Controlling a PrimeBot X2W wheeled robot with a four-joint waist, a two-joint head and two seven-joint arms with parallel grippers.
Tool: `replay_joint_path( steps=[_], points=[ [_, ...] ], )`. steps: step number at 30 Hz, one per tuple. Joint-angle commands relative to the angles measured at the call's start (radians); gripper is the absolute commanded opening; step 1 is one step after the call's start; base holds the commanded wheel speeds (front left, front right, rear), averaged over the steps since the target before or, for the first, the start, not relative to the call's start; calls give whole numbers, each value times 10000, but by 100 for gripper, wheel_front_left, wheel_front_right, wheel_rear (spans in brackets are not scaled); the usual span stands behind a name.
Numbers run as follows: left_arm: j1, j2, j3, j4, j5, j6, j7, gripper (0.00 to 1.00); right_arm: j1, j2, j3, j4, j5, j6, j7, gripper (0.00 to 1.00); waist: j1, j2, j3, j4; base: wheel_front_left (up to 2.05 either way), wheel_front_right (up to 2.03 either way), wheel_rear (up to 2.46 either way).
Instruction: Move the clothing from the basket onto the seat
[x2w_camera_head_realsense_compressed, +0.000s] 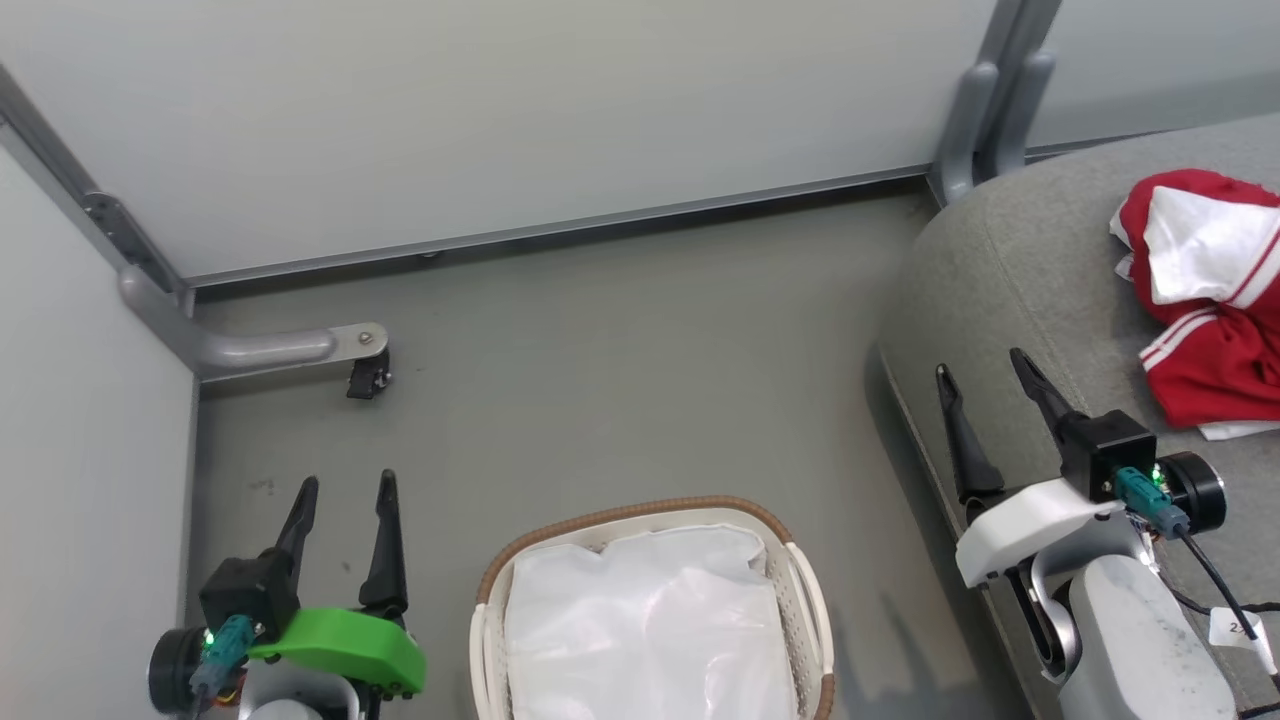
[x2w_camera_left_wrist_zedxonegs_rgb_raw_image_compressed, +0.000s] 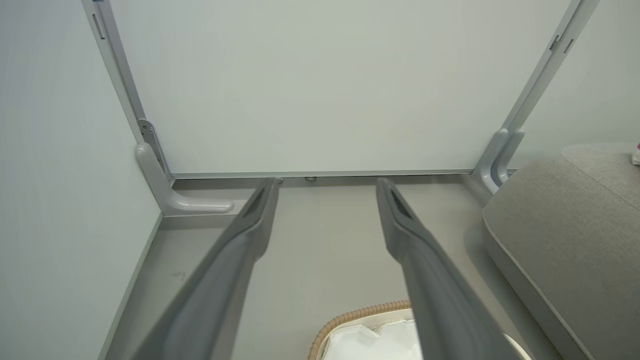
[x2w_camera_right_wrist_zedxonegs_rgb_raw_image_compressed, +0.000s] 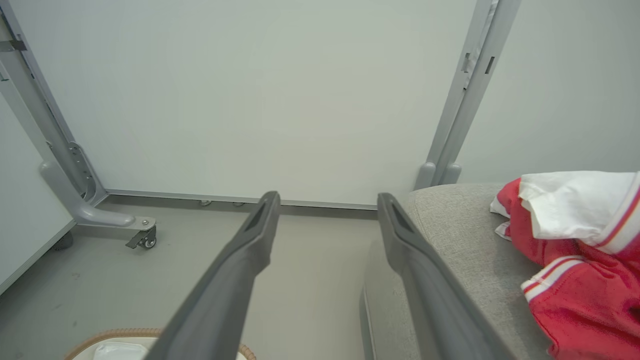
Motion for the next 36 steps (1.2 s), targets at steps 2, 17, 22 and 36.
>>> replay_joint_path(
  steps=[2,17,22,36],
  points=[
    [224,-9,364,141,144,48,-8,100,265,28,185,97,108,-14,-1,100,0,0,-317,713,0,0,0],
    [1044,-63,1555,41,183,5,-7,100,910,208,256,102,329,-14,-1,100,0,0,-652,1335,0,0,0],
    [1254,-63,1602,-42,150,-28,-7,100,1138,223,-17,88,257,-14,-1,100,0,0,-743,1359,0,0,0],
    [1066,-130,1624,169,-970,-12,308,0,1195,330,-261,394,1240,0,350,0,0,0,-791,1311,0,0,0]
  ],
)
